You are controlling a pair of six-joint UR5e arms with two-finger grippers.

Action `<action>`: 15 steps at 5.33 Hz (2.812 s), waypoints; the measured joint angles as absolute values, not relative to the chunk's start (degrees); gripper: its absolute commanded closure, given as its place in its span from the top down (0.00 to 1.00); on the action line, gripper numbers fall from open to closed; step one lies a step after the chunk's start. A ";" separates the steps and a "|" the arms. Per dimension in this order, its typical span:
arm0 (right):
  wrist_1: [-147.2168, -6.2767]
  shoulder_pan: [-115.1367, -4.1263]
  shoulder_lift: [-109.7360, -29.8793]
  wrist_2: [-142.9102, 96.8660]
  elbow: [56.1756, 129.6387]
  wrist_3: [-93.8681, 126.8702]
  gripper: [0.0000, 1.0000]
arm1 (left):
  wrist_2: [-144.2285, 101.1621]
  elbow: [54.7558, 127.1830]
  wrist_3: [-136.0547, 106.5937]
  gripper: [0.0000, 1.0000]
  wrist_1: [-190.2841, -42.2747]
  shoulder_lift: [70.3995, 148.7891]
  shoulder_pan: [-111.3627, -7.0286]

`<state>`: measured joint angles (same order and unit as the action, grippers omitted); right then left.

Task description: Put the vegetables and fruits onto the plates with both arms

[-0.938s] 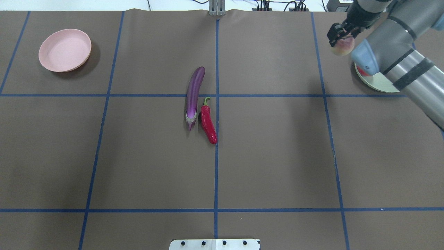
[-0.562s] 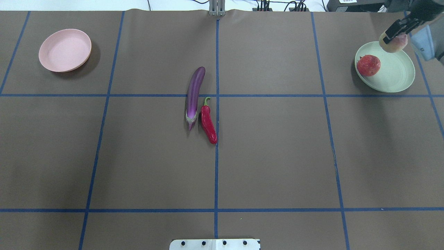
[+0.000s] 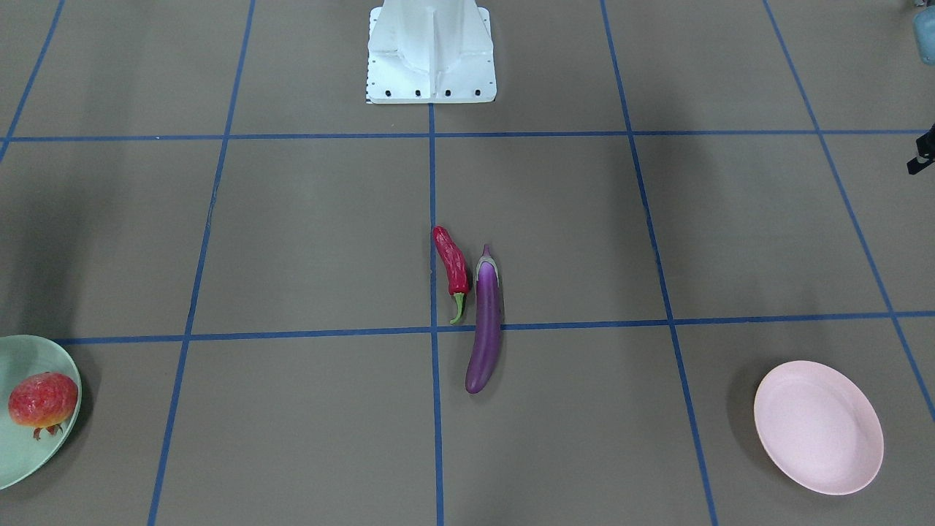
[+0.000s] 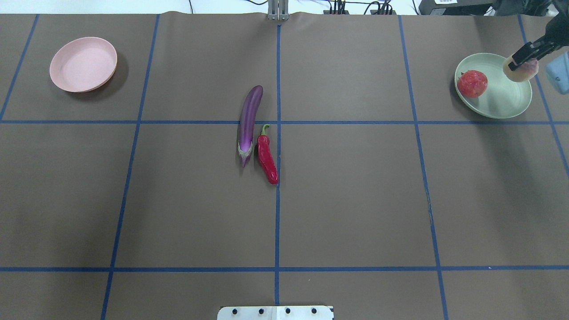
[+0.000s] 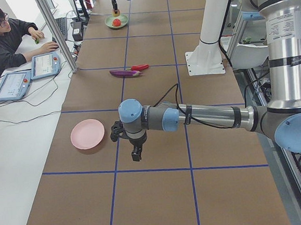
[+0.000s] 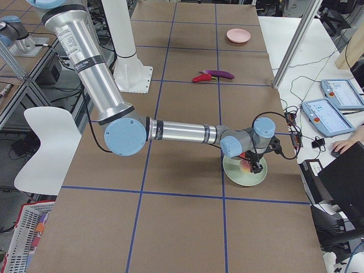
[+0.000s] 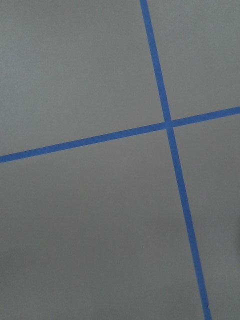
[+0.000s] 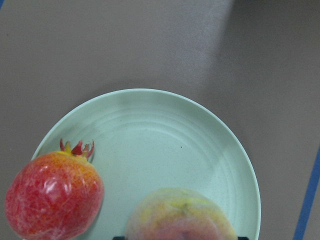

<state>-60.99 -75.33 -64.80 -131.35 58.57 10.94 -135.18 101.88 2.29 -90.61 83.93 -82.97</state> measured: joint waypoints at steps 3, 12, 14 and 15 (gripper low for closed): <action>-64.09 -76.69 -68.73 -131.88 66.65 12.74 1.00 | -135.24 102.16 2.29 1.00 -90.62 83.91 -82.97; -85.35 -92.29 -93.45 -134.97 92.72 -0.61 1.00 | -136.43 99.68 -20.61 1.00 -97.27 100.10 -77.11; -85.09 -92.29 -93.49 -135.00 92.72 -0.45 1.00 | -133.22 98.36 -35.34 1.00 -104.35 106.87 -64.88; -84.99 -92.29 -93.51 -135.03 92.73 -0.44 1.00 | -130.15 95.11 -41.28 1.00 -106.01 112.95 -58.54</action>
<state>-84.99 -92.29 -93.51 -135.03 92.73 -0.44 -130.15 95.11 -41.28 -106.01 112.95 -58.54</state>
